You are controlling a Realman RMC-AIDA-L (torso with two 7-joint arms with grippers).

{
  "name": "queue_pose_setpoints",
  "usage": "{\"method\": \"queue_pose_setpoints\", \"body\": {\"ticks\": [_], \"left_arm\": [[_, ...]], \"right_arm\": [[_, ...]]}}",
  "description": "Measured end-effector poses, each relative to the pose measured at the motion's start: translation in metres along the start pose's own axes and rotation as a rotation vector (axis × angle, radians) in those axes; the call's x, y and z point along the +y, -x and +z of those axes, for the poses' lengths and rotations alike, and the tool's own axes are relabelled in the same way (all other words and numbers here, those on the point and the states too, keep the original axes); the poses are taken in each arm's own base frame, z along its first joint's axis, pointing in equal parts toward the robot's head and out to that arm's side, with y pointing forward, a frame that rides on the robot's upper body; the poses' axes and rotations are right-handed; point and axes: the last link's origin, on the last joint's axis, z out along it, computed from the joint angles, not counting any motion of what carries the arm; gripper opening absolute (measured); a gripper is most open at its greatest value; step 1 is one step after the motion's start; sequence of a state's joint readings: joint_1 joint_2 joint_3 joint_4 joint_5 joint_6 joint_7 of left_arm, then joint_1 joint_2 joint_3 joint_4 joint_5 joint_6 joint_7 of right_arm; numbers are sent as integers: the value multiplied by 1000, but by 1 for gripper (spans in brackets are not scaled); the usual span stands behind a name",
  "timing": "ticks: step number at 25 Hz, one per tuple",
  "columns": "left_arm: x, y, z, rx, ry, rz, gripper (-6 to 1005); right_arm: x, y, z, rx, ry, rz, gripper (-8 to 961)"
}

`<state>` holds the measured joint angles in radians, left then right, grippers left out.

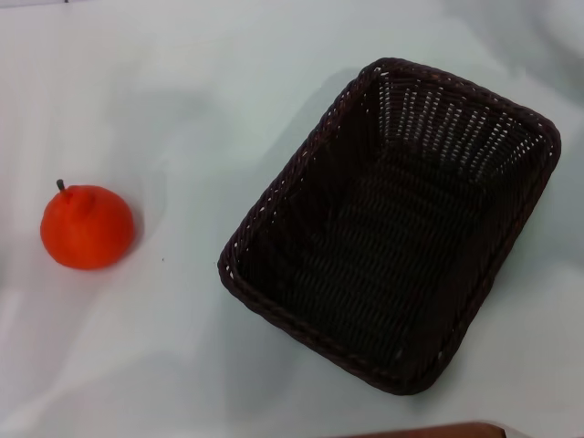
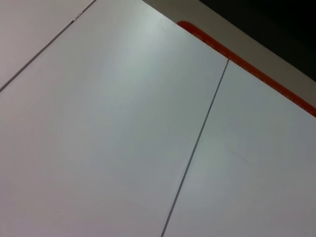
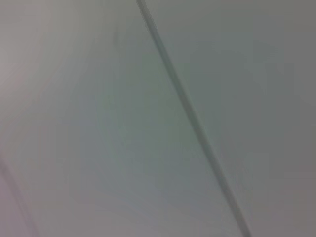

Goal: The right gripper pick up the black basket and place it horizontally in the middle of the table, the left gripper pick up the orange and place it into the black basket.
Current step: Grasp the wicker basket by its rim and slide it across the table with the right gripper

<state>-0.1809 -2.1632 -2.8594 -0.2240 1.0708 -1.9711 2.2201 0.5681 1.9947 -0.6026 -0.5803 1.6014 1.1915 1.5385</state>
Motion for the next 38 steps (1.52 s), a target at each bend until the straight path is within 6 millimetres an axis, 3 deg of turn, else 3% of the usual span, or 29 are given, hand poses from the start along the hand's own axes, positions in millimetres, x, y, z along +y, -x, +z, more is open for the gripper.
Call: {"method": "queue_pose_setpoints", "body": {"ticks": [5, 14, 18, 21, 25, 31, 38], "left_arm": [[0, 0, 0, 0, 0, 0, 933], [0, -2, -3, 2, -4, 4, 932], [-1, -2, -2, 4, -9, 6, 932], [-1, -2, -1, 4, -8, 6, 931], [-2, -2, 0, 4, -4, 9, 931], [-2, -2, 0, 4, -5, 8, 922], [-2, -1, 0, 4, -6, 7, 880]], "right_arm": [[-3, -26, 2, -135, -15, -47, 930], [-9, -22, 2, -102, -20, -63, 931], [-9, -37, 4, -274, -58, -55, 931], [-13, -53, 9, -496, -64, -59, 931], [-29, -68, 17, -755, -47, -131, 931], [-46, -55, 23, -1037, -31, -231, 930], [-52, -31, 27, -1134, -44, -268, 931]]}}
